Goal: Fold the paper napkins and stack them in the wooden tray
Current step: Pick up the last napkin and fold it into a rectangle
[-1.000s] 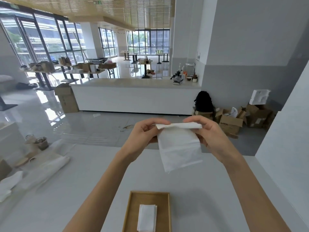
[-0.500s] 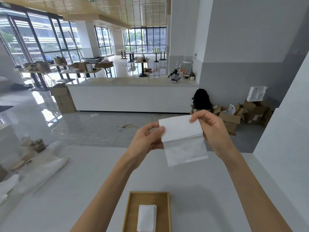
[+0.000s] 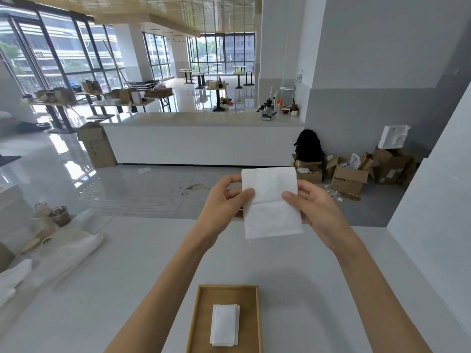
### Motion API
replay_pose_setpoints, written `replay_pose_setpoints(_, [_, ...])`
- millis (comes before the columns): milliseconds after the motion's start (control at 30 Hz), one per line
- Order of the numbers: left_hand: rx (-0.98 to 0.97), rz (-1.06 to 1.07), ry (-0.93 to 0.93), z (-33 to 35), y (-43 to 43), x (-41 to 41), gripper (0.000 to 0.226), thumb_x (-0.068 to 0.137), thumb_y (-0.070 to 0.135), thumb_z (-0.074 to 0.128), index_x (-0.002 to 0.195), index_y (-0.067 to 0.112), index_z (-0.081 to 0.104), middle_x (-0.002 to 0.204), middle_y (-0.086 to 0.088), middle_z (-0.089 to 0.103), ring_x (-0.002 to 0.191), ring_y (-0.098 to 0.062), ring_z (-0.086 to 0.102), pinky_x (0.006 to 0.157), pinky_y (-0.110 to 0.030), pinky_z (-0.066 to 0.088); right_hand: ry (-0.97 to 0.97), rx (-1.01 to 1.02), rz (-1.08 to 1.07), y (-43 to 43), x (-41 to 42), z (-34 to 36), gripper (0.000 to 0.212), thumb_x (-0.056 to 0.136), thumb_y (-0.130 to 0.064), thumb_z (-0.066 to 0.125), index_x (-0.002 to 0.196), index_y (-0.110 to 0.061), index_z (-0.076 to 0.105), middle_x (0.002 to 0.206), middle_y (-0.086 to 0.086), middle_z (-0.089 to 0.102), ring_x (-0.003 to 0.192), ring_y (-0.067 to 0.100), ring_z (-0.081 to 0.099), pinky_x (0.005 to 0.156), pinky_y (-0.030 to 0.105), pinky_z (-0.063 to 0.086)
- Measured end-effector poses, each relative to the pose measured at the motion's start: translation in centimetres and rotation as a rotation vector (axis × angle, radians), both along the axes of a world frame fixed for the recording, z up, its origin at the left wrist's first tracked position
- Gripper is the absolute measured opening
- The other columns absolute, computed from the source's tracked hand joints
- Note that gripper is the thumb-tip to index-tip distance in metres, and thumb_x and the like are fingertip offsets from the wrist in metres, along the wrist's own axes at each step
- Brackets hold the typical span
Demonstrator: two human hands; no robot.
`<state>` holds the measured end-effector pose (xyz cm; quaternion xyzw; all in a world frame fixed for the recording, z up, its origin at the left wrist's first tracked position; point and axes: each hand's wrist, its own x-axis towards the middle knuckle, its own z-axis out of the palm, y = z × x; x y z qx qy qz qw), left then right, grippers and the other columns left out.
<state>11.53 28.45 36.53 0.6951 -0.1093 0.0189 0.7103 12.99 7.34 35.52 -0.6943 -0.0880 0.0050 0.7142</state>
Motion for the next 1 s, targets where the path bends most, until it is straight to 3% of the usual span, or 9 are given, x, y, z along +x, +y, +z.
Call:
replay_pose_setpoints(333, [0.024,0.009,0.021,-0.41,0.45,0.47,0.017,0.099,0.007,0.06,0.116,0.01,0.06,0.095,-0.007,0.079,0.084,-0.019,0.075,0.074,-0.032,0.06,-0.036,0.004,0.033,0.19,0.38,0.14,0.029,0.095,-0.009,0.063,0.123,-0.017,0.063,0.114,0.001,0.076,0.105,0.022,0.072,0.091,0.04,0.057])
replay_pose_setpoints(467, [-0.027,-0.025,0.008,-0.42,0.45,0.56,0.021,0.098,0.0,0.057,0.109,0.013,0.069,0.101,-0.008,0.077,0.09,-0.023,0.071,0.076,-0.035,0.059,-0.089,-0.012,-0.011,-0.13,0.4,0.31,0.013,0.095,-0.005,0.061,0.097,-0.015,0.07,0.1,-0.003,0.075,0.093,0.016,0.07,0.081,0.029,0.055])
replay_pose_setpoints(600, [-0.141,-0.076,0.068,-0.47,0.15,0.46,0.028,0.096,-0.005,0.054,0.115,0.011,0.066,0.116,-0.011,0.074,0.095,-0.019,0.071,0.076,-0.031,0.057,-0.122,-0.039,-0.044,-0.13,0.17,0.52,0.029,0.098,0.001,0.052,0.079,-0.015,0.068,0.098,-0.01,0.075,0.083,-0.002,0.068,0.067,0.019,0.053])
replay_pose_setpoints(733, [-0.253,-0.101,0.21,-0.46,0.22,0.42,0.03,0.099,0.0,0.052,0.127,0.007,0.06,0.103,-0.011,0.074,0.081,-0.019,0.071,0.073,-0.028,0.059,-0.171,-0.074,-0.093,-0.07,0.09,0.39,0.032,0.099,0.003,0.049,0.077,-0.012,0.067,0.077,-0.019,0.071,0.07,-0.007,0.064,0.054,0.011,0.046])
replay_pose_setpoints(933, [-0.371,-0.147,0.343,-0.35,0.07,0.02,0.044,0.107,0.034,0.04,0.122,0.001,0.065,0.111,-0.018,0.074,0.093,-0.028,0.074,0.08,-0.038,0.062,-0.301,-0.134,-0.141,-0.05,0.35,-0.18,0.041,0.097,0.008,0.047,0.074,-0.017,0.071,0.079,-0.016,0.07,0.077,0.0,0.061,0.062,0.016,0.041])
replay_pose_setpoints(1000, [-0.309,-0.136,0.314,-0.44,-0.05,-0.1,0.039,0.105,0.03,0.048,0.124,0.0,0.064,0.115,-0.018,0.073,0.097,-0.028,0.072,0.083,-0.04,0.062,-0.335,-0.168,-0.146,0.12,0.25,-0.15,0.043,0.096,0.01,0.046,0.074,-0.016,0.071,0.079,-0.018,0.069,0.076,-0.002,0.06,0.061,0.012,0.041])
